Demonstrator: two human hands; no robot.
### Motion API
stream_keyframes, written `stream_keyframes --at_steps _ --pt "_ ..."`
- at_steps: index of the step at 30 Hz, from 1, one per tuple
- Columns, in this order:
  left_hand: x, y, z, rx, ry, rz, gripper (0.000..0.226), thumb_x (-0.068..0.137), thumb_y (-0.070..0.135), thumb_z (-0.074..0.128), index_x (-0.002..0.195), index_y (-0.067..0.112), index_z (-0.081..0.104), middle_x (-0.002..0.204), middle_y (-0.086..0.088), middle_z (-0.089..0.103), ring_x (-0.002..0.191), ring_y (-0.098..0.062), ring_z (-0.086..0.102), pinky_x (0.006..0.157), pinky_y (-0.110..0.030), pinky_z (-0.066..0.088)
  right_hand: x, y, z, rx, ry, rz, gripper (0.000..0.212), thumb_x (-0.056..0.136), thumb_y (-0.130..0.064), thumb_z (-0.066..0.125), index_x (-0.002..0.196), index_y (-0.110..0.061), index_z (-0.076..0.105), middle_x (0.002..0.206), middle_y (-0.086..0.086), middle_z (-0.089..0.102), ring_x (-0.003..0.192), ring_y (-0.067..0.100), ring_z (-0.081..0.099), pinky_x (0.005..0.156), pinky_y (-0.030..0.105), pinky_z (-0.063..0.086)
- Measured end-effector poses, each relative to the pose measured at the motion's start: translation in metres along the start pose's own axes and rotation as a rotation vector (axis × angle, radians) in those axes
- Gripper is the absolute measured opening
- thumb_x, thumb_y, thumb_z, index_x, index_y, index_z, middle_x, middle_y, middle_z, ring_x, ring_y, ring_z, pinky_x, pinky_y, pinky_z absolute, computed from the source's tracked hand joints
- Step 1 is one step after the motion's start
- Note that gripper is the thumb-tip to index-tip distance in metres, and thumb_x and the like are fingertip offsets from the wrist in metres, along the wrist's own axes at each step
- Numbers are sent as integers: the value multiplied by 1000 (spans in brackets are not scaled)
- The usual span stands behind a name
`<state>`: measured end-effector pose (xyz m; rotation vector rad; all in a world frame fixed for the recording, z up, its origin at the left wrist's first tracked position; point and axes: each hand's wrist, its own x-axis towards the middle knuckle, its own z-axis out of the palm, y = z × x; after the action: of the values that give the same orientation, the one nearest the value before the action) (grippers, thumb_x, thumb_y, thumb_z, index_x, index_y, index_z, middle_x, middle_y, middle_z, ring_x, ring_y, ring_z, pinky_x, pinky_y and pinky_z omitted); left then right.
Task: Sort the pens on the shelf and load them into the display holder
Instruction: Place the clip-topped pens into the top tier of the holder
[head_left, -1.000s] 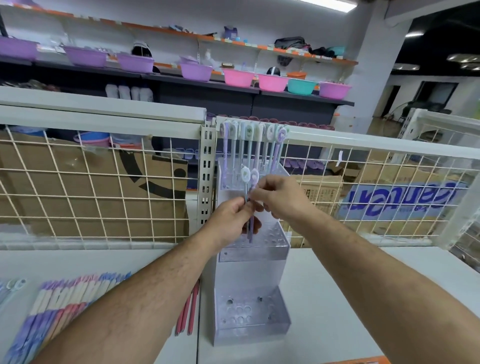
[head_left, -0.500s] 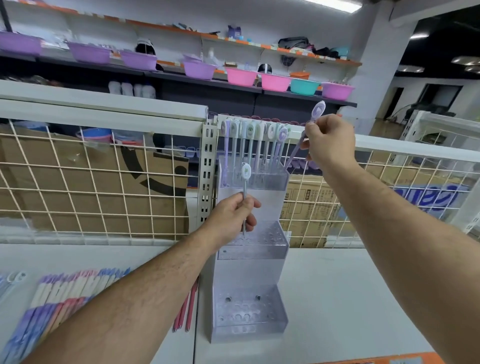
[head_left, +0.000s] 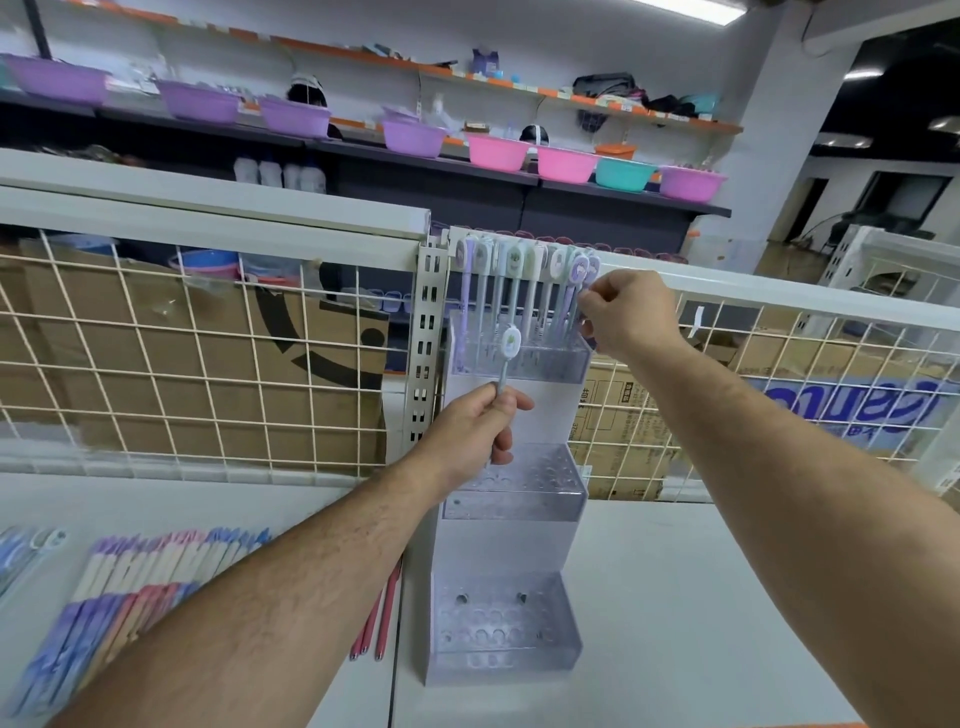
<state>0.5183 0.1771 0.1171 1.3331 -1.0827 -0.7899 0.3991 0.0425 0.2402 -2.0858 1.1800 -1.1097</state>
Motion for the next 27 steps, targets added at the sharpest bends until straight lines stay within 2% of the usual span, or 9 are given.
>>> stream_keyframes --at_steps 4,8,10,13,17,19,22,24,27 --pt "1 3 0 -71 -8 -28 26 103 16 44 108 18 70 66 2 52 70 -13 51 83 -46 58 -2 4 -1 -41 4 11 24 94 -15 65 71 -19 70 72 2 69 75 26 70 65 38 60" --pt "-1 5 1 -74 -17 -27 26 104 15 44 110 14 69 69 -1 52 71 -15 52 82 -42 57 -26 10 -1 -13 37 16 17 89 -16 67 73 -23 69 71 -5 68 63 9 63 54 29 51" --pt "-3 6 2 -77 -21 -31 27 106 18 43 110 15 69 72 -4 54 72 -17 54 80 -41 55 -47 13 3 96 -117 19 15 90 -17 71 75 -20 70 67 -6 68 51 2 57 47 21 47" --pt "-4 10 1 -50 -30 -37 24 106 22 44 105 16 67 73 -7 60 71 -21 58 77 -42 51 -75 12 11 143 -375 -6 7 87 -20 77 82 -18 74 64 -8 71 47 0 53 44 13 41" --pt "-8 14 0 92 -72 3 21 105 20 45 96 19 63 74 -5 66 69 -20 62 66 -31 51 -86 3 21 135 -358 -53 18 87 -17 78 73 -12 68 60 -3 62 46 4 49 42 15 37" --pt "-10 15 -2 162 -76 28 21 105 26 45 94 24 63 78 -3 70 73 -18 66 70 -35 53 -87 -3 23 86 -357 -73 23 89 -19 75 71 -13 64 58 -3 60 44 4 48 42 15 37" --pt "-12 14 -14 387 -37 49 12 99 35 54 105 29 62 100 4 70 89 -13 67 81 -34 55 -82 -16 19 128 -346 -81 16 93 -19 72 81 -9 67 66 2 65 43 2 55 42 14 40" --pt "-16 11 -26 688 -23 70 23 93 35 59 115 29 64 107 8 66 96 -12 64 81 -29 54 -72 -29 14 170 -272 -100 17 95 -23 70 86 -9 68 73 4 68 46 -3 57 44 15 44" --pt "-23 6 -37 1033 -77 121 26 92 33 59 114 25 69 115 5 65 109 -17 58 91 -32 50 -57 -49 8 190 -117 -152 20 97 -28 67 83 -14 68 73 3 68 50 -2 60 47 19 49"
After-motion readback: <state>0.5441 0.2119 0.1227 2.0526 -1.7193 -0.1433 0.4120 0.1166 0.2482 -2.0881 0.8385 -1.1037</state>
